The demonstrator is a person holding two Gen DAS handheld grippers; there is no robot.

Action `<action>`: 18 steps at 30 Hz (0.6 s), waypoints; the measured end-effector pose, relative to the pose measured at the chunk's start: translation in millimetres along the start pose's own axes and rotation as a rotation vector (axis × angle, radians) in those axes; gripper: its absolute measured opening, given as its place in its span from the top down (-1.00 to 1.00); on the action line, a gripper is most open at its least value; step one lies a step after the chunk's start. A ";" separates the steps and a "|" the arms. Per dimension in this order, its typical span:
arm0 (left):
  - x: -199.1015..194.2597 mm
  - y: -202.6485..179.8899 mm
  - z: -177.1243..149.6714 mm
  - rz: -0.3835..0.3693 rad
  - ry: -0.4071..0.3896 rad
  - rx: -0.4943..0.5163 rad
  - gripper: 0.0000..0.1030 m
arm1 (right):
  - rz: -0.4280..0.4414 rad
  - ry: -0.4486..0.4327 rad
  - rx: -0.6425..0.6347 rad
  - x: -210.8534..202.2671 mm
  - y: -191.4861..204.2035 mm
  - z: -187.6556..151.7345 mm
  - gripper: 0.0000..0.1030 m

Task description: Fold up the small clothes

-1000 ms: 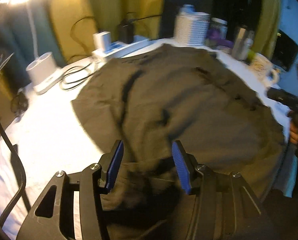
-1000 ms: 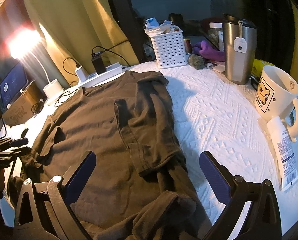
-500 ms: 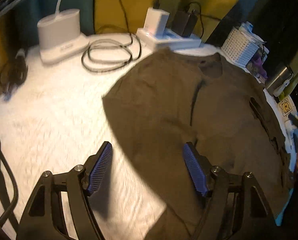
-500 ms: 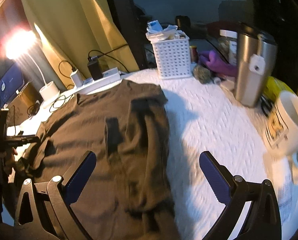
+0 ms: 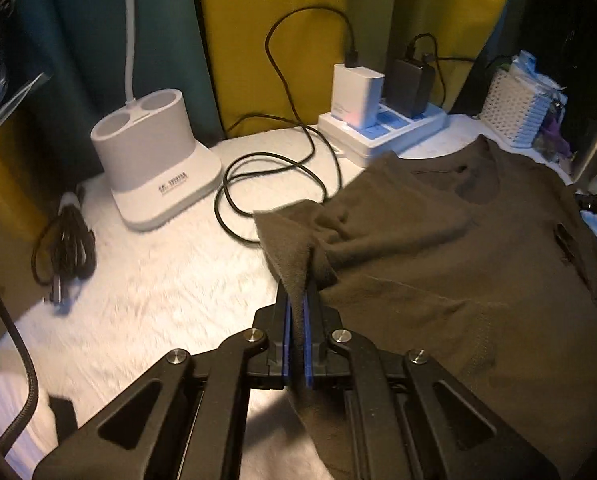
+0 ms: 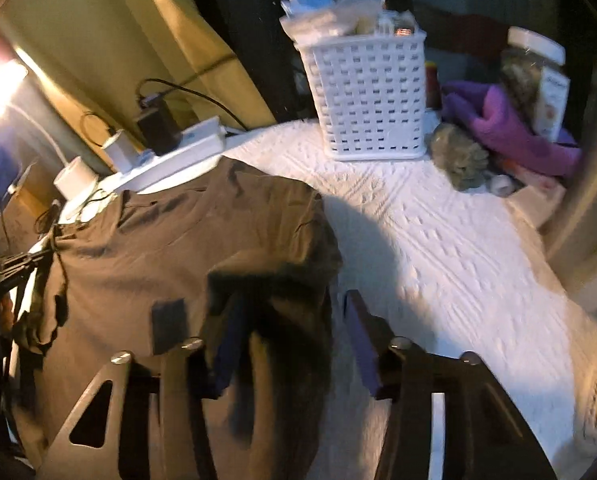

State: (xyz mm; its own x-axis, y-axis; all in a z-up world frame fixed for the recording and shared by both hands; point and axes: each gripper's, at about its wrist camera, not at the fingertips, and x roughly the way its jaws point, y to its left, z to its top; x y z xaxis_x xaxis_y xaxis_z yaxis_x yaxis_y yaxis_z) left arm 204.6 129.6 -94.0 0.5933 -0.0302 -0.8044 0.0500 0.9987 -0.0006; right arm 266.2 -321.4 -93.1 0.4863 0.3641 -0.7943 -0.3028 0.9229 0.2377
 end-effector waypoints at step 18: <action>-47.8 -9.3 -9.6 -0.026 -0.027 -0.061 0.48 | -0.139 -0.112 -0.205 -26.2 58.7 23.0 0.09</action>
State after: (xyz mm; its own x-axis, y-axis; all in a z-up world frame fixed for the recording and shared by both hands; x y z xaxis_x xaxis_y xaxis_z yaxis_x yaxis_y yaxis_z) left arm 168.1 122.1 -61.2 0.6136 -0.0560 -0.7876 0.0170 0.9982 -0.0577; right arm 254.5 -273.9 -45.5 0.6189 0.2575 -0.7420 -0.3808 0.9247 0.0032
